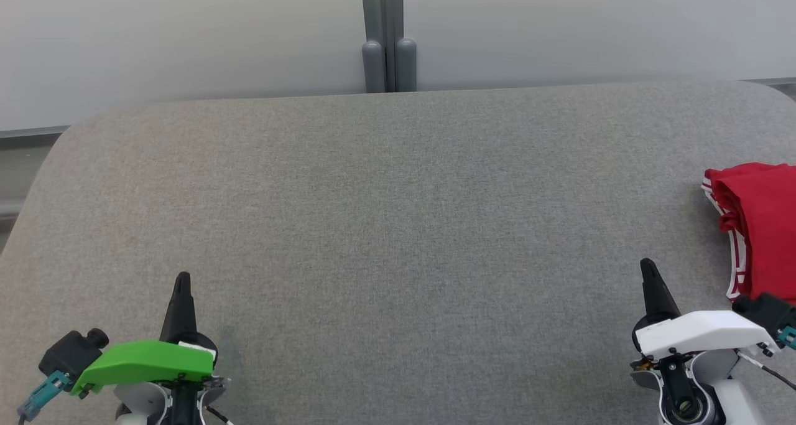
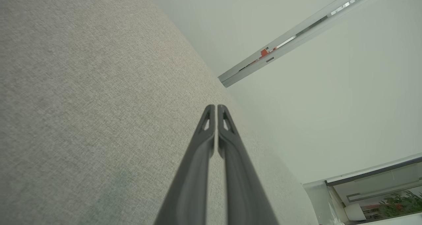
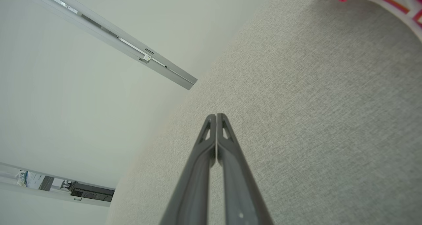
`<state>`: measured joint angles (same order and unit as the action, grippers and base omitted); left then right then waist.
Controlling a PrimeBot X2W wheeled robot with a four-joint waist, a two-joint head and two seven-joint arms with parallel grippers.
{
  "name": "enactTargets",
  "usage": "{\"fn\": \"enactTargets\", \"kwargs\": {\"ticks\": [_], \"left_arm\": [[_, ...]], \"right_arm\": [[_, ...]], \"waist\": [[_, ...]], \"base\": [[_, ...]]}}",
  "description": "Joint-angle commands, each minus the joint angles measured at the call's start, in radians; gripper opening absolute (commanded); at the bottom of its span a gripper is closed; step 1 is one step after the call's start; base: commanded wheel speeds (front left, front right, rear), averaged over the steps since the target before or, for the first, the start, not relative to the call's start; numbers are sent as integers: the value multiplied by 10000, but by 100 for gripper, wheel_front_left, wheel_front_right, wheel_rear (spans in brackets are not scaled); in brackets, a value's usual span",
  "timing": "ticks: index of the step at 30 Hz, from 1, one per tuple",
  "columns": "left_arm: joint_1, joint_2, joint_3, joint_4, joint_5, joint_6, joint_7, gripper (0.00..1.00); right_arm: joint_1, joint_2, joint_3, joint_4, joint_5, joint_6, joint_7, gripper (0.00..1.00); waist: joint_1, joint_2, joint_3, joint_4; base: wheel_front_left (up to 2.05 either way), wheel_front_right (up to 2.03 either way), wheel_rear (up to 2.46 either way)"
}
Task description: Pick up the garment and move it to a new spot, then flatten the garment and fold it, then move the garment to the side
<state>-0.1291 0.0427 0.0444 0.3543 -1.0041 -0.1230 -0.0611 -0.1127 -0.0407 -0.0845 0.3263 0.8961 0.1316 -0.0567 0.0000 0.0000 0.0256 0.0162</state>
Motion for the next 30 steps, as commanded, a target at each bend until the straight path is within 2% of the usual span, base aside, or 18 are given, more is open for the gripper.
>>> {"fn": "enactTargets", "kwargs": {"ticks": [1, 30], "left_arm": [[-5, 66, 72, -178, -281, -32, 76, 0], [115, 88, 378, -616, -2996, -67, 867, 0]], "right_arm": [[-60, -58, -37, -161, 318, -6, 73, 0], [-5, -87, -167, -487, 3519, -9, 852, 0]], "waist": [[0, 0, -4, -2], [0, 0, -90, -64]], "base": [[0, 0, 0], [0, 0, 0]]}}
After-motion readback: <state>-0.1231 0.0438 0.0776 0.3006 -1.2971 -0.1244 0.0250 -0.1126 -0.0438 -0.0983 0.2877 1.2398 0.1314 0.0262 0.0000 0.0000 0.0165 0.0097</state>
